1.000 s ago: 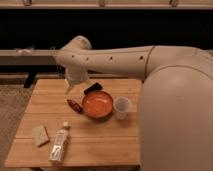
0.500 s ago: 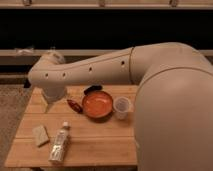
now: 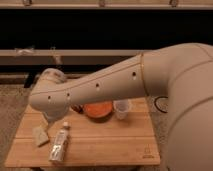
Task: Move the arm in a circular motion
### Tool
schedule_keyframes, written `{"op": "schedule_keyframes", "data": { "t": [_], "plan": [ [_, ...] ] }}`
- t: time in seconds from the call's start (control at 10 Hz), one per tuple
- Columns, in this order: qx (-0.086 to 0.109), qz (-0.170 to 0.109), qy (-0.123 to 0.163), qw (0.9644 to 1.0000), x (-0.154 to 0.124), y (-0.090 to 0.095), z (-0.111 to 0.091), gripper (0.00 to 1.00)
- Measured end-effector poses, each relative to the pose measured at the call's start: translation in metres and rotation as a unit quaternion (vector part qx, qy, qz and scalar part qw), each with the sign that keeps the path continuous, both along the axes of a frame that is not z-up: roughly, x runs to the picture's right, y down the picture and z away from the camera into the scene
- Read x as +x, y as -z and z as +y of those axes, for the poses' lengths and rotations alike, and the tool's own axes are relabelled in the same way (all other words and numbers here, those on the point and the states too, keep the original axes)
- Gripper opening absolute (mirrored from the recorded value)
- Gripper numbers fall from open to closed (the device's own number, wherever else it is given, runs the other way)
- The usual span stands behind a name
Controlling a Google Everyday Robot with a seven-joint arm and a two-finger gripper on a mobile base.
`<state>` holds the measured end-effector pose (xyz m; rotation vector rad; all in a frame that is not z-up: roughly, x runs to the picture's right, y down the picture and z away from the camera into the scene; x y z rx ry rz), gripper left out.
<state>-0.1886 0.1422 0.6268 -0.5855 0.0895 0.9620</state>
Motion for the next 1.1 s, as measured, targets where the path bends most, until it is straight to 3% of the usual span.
{"op": "schedule_keyframes", "data": {
  "t": [0.3,0.5,0.9,1.1],
  "plan": [
    [-0.008,0.042,-0.055,0.9976,0.073,0.013,0.016,0.80],
    [-0.013,0.073,-0.101,0.9921,0.129,0.013,0.016,0.80],
    [-0.022,0.112,-0.164,0.9798,0.207,-0.031,-0.034,0.80],
    [-0.022,0.123,-0.175,0.9766,0.228,-0.057,-0.062,0.80]
  ]
}}
